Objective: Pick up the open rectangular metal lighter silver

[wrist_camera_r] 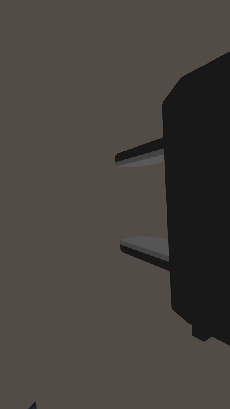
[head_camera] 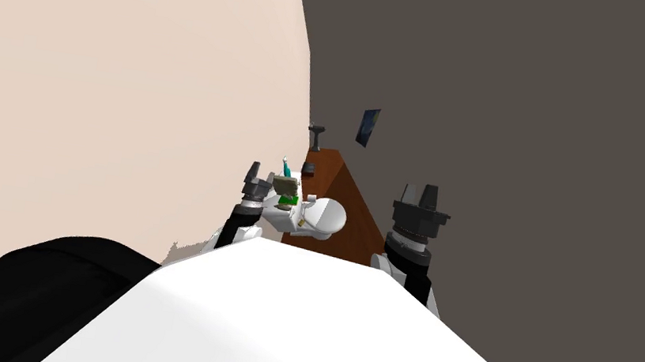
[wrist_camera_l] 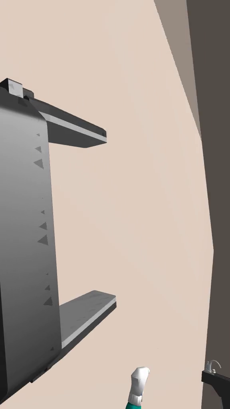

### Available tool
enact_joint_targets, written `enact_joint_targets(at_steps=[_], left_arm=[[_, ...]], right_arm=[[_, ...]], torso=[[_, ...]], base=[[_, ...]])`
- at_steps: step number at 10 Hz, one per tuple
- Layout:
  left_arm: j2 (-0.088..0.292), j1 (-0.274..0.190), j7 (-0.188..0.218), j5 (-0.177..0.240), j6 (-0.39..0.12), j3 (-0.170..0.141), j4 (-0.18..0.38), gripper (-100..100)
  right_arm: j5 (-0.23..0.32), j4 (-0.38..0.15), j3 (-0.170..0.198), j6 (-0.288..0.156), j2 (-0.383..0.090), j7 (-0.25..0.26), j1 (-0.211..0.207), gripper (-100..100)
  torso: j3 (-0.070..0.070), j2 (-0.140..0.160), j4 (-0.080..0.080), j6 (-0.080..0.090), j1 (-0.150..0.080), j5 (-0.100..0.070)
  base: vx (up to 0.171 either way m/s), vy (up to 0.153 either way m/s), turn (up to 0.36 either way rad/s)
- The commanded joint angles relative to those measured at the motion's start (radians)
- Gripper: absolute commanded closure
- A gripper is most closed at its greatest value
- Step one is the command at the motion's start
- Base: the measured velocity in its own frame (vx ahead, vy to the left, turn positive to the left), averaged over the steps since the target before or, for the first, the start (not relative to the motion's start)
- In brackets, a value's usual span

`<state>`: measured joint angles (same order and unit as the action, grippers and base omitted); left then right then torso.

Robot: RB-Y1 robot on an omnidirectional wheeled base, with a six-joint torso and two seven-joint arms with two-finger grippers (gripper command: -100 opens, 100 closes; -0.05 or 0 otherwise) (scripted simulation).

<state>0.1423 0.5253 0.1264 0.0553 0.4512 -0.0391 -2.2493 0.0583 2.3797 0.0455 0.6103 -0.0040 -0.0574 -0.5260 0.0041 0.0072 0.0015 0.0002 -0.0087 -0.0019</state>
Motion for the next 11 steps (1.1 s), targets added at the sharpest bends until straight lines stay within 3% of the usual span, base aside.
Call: enact_joint_targets(at_steps=[1, 11], left_arm=[[0.041, -0.004, -0.011, -0.009, -0.048, -0.009, 0.025, -100], [0.233, 0.024, -0.084, -0.077, -0.265, -0.036, 0.195, -100]], right_arm=[[0.0, 0.0, 0.0, 0.0, 0.0, 0.0, 0.0, 0], [0.0, 0.0, 0.0, 0.0, 0.0, 0.0, 0.0, 0]], torso=[[0.0, 0.0, 0.0, 0.0, 0.0, 0.0], [-0.001, -0.002, 0.0, 0.0, 0.002, 0.0]], base=[[-0.114, -0.156, -0.078], [-0.086, -0.139, -0.073]])
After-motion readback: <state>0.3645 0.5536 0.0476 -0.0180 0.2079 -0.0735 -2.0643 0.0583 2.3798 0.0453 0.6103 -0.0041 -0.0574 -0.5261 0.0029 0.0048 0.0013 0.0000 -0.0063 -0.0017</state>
